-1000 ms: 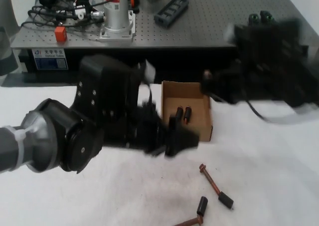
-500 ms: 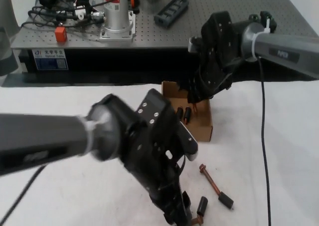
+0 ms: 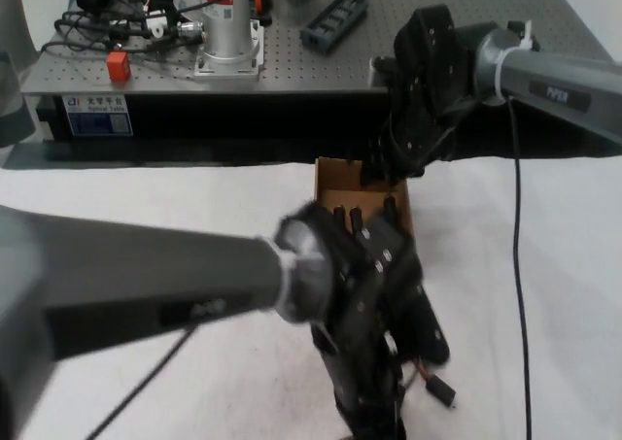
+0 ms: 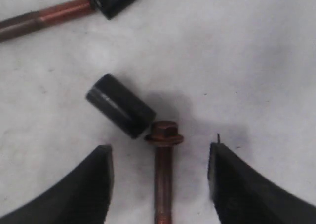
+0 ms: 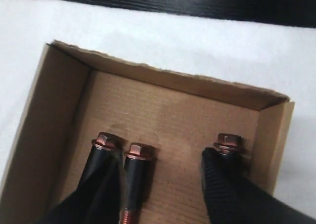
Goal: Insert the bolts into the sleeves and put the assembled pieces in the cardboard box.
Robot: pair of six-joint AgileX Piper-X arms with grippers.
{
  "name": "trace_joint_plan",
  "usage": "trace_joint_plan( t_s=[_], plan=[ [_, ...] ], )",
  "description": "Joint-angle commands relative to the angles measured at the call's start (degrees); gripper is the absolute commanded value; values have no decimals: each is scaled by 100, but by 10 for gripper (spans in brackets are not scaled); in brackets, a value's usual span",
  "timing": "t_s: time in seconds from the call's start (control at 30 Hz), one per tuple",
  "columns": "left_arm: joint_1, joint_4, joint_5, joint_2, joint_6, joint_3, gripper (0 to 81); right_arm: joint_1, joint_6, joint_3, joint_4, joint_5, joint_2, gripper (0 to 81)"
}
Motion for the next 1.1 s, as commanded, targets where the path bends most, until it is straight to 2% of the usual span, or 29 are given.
trace_joint_plan(
  t_s=[0.0, 0.17, 0.33, 0.47, 0.6, 0.73, 0.9, 1.07],
  plan=[
    [-87, 105, -451, 155, 98, -73, 355, -35, -79, -69, 17, -51, -115, 357],
    [-89, 93, -765, 296, 113, -73, 236, -35, -351, -69, 498, -51, -563, 357],
    [-89, 75, -966, 296, -153, -152, 10, -48, -701, 561, 1067, -54, -1367, 357],
    [-46, 65, -1582, 36, -690, -168, 3, -46, -873, 1828, 1144, 57, -2289, 357],
    [204, 54, -1515, -604, -1547, 58, 7, 20, -986, 3060, 1122, 236, -2986, 357],
    [441, -256, -1503, -1388, -1957, 583, 7, 260, -1192, 3982, 1109, 247, -3034, 357],
    [596, -512, -1359, -2129, -2296, 1132, 7, 655, -1344, 4399, 1055, 272, -2676, 357],
    [596, -509, -1330, -2511, -2513, 1462, 7, 827, -1368, 4457, 821, 761, -2228, 357]
  ],
)
